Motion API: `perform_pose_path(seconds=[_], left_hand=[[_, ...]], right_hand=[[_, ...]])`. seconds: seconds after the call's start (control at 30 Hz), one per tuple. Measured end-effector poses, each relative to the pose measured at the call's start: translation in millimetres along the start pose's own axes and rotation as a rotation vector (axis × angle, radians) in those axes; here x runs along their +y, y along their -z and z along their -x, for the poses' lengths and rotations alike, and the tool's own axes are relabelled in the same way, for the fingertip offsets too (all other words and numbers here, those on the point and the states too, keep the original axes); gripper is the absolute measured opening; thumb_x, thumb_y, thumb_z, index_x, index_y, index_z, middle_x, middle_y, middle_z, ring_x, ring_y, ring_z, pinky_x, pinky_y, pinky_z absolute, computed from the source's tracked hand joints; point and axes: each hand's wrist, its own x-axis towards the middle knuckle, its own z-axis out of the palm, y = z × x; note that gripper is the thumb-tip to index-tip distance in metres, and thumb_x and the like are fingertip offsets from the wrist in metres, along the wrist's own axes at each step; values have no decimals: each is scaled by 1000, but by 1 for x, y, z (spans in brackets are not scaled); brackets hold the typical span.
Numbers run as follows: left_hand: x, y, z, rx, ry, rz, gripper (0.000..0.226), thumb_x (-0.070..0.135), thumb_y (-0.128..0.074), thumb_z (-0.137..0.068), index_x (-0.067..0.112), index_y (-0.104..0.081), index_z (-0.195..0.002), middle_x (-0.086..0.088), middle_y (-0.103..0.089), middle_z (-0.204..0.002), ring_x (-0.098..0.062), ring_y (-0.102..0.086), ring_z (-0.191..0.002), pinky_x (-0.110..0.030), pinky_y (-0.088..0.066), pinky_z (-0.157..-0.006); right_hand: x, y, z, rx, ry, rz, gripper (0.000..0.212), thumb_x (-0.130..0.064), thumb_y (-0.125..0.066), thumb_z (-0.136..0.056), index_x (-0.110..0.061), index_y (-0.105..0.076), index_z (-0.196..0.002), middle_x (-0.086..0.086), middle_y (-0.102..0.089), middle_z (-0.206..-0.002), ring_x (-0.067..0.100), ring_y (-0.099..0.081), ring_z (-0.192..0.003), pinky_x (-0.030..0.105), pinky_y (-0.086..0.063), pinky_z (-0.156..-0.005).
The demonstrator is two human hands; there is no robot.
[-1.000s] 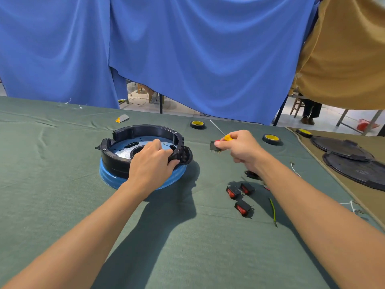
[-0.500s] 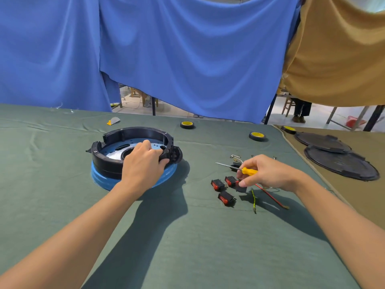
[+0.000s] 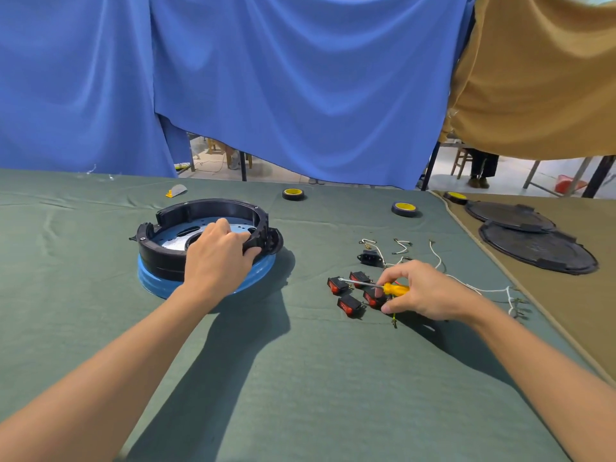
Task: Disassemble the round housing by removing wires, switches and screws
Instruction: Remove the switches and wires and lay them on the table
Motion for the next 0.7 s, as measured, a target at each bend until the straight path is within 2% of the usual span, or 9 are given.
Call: perform_pose_path(seconds=[0.13,0.23,0.33,0.5,0.6,0.7], left_hand=[[0,0,0,6,-7,-4,31,42,-59,-94,17,-74,-107,-1,-42,-84,-18,-35,-80,-31,-34,-64],[0,0,1,9,-9,-1,31,42,-59,-94,17,-74,-105,0,-40,-84,-18,-34,-80,-31,-34,-64],[-1,0,2,9,-14,-3,31,43,-58,-94,18,-73,-107,0,-41,-85,-17,-34,-81,-30,-35,-64],[2,0,2,-4,-8,1,33,43,-57,-95,16,-72,-108,1,-40,-86,-17,-34,-83,-30,-35,-65],[10,1,5,-16,-5,-13,33,44,-56,-95,16,-70,-105,2,-38,-87,-20,-44,-88,-31,-36,-66],[24,1,8,-31,-13,-26,34,46,-53,-96,16,-68,-104,2,-37,-89,-22,-49,-97,-30,-36,-65]], right_hand=[[-3,0,-2,51,-3,-36,18,-29,-81,-74,-31,-68,-85,-8,-63,-99,14,-56,-92,21,-40,-69],[-6,-1,-4,43,2,-50,18,-31,-82,-73,-30,-69,-86,-8,-65,-96,12,-58,-89,26,-43,-69],[-8,-1,-7,15,-14,-31,17,-34,-81,-73,-32,-69,-85,-10,-64,-96,8,-56,-89,25,-40,-67],[-11,1,-5,42,-36,-18,14,-35,-80,-73,-32,-69,-81,-8,-65,-97,9,-57,-93,29,-43,-77],[-21,3,-5,130,-4,-57,11,-38,-75,-79,-29,-69,-78,-7,-66,-88,8,-58,-86,26,-44,-71],[-33,-2,-9,245,25,-92,18,-40,-70,-84,-24,-66,-77,-8,-65,-76,6,-57,-74,23,-42,-64]])
